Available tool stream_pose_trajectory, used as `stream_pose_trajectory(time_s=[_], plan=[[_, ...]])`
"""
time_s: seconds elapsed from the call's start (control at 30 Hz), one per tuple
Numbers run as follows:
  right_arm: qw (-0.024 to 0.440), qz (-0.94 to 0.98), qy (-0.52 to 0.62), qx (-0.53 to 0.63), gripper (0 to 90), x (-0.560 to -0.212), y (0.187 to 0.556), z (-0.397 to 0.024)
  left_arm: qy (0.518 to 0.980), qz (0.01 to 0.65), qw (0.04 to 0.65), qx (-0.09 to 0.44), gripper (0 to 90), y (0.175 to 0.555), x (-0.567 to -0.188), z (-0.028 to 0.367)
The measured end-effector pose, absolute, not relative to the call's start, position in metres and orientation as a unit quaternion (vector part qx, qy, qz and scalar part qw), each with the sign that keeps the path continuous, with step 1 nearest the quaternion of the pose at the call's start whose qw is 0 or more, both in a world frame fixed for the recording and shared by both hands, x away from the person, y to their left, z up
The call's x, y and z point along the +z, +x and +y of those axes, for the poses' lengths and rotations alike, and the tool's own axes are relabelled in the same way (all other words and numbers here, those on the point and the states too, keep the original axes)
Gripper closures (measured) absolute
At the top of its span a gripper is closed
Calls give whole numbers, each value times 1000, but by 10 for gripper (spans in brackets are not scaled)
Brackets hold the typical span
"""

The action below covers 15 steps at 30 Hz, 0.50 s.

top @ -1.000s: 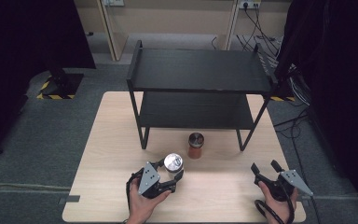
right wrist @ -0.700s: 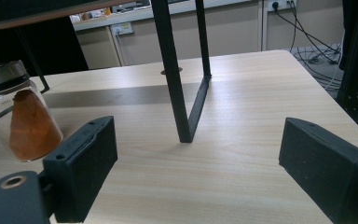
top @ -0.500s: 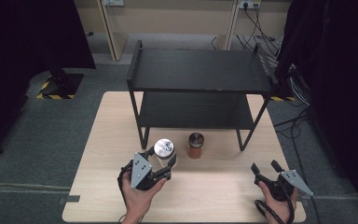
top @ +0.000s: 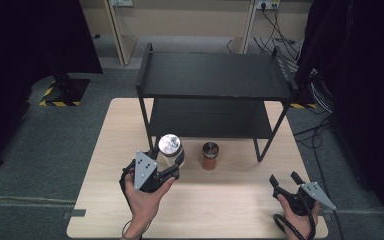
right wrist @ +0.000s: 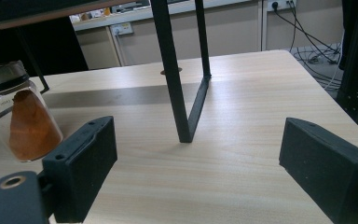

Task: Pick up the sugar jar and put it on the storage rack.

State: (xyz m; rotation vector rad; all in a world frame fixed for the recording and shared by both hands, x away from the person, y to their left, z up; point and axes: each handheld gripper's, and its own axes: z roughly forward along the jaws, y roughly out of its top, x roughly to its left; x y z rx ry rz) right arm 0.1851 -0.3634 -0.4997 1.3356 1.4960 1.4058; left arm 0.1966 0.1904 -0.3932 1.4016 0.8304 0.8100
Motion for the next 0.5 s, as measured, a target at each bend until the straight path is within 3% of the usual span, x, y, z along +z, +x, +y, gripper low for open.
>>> stream_pose_trajectory(time_s=[0.5], plan=[[339, 573, 514, 541, 113, -500, 185, -364, 597, 371, 606, 371, 307, 207, -358, 185]])
